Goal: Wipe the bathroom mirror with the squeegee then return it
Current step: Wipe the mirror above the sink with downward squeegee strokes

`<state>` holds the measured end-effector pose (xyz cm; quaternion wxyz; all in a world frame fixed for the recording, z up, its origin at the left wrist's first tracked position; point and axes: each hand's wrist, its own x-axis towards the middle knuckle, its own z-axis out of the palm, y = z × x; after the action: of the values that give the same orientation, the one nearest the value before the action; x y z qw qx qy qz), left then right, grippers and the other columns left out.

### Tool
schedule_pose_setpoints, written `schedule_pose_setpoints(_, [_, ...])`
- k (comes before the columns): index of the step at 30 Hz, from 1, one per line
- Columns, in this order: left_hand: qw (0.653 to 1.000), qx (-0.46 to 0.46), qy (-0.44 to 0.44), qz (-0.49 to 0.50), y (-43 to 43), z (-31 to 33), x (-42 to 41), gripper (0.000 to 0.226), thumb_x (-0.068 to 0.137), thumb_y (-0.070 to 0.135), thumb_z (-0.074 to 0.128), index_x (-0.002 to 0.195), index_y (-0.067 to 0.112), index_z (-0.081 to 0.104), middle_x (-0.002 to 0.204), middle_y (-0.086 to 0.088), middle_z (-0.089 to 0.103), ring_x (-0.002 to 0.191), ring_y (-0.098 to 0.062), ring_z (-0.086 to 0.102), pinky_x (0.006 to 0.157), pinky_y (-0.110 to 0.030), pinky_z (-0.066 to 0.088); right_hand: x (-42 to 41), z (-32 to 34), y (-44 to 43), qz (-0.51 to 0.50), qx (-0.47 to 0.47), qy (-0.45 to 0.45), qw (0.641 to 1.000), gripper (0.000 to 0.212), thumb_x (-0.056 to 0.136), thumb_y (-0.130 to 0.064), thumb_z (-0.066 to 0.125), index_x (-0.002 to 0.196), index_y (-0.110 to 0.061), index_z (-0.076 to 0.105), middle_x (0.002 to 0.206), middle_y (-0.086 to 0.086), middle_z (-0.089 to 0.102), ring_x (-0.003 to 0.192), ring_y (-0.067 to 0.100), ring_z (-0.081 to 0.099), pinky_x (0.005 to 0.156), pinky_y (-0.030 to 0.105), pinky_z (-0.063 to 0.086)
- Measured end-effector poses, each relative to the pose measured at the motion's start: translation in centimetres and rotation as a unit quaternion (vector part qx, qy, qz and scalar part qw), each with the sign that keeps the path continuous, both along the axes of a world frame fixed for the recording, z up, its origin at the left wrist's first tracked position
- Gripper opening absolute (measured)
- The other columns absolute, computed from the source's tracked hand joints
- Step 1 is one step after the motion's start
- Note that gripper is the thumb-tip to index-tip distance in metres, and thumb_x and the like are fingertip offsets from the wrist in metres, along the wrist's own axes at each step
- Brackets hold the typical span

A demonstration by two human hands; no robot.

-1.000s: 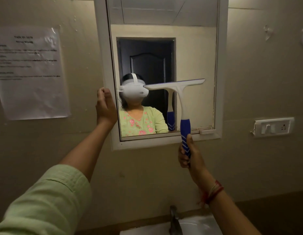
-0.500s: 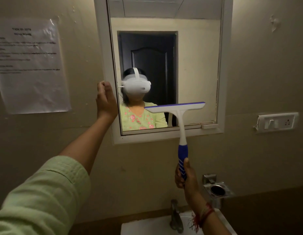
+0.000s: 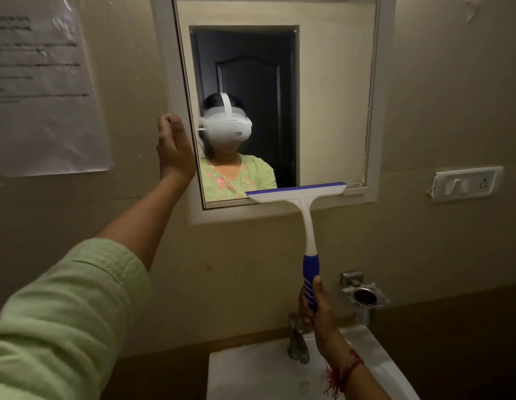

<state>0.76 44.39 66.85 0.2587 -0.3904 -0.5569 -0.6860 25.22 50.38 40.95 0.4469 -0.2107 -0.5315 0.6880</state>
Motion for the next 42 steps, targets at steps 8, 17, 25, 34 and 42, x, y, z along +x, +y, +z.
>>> schedule_pose_setpoints(8, [1.0,-0.001,-0.007,-0.001,-0.3,0.1,0.4,0.023,0.098,0.032,0.024,0.092,0.017,0.04,0.069,0.015,0.039,0.06,-0.001,0.036,0.062,-0.022,0.028,0.9,2.0,-1.5,-0.023,-0.004,0.017,1.0,0.057,0.065,-0.07,0.044,0.058,-0.014,0.042,0.039,-0.008,0.037,0.032,0.004,0.031,0.034,0.015,0.026])
schedule_pose_setpoints(17, [1.0,0.014,-0.002,-0.014,-0.5,0.0,0.6,0.04,0.098,0.035,0.024,0.1,0.002,0.047,0.077,-0.001,0.045,0.065,-0.004,0.037,0.06,-0.023,0.025,2.2,13.1,0.8,-0.001,0.112,0.105,0.988,0.061,0.06,-0.084,0.048,0.044,-0.025,0.049,0.037,-0.011,0.039,0.031,0.003,0.032,0.036,0.013,0.026])
schedule_pose_setpoints(25, [1.0,0.018,0.021,-0.006,-0.1,-0.2,0.0,0.041,0.097,0.041,0.023,0.101,0.008,0.047,0.084,-0.004,0.05,0.077,-0.019,0.046,0.065,-0.025,0.027,2.9,26.1,2.3,0.055,0.143,0.162,0.975,0.063,0.096,-0.055,0.024,0.055,-0.019,0.056,0.037,-0.007,0.05,0.03,0.002,0.045,0.033,0.013,0.037])
schedule_pose_setpoints(34, [0.999,0.02,0.039,0.007,-0.1,-0.2,-0.1,0.037,0.099,0.035,0.025,0.102,0.004,0.047,0.086,-0.017,0.055,0.081,-0.032,0.052,0.067,-0.03,0.029,2.0,34.0,3.1,0.112,0.139,0.16,0.971,0.08,0.096,-0.056,0.022,0.034,-0.019,0.058,0.035,-0.008,0.047,0.026,0.004,0.041,0.034,0.009,0.036])
schedule_pose_setpoints(42, [0.999,0.026,0.036,0.013,-0.2,-0.2,0.0,0.034,0.099,0.037,0.025,0.096,0.01,0.046,0.076,-0.001,0.048,0.072,-0.021,0.046,0.063,-0.028,0.026,1.9,36.9,3.6,0.107,0.115,0.194,0.968,0.078,0.096,-0.057,0.026,0.035,-0.017,0.053,0.032,-0.007,0.043,0.025,0.003,0.039,0.031,0.011,0.035])
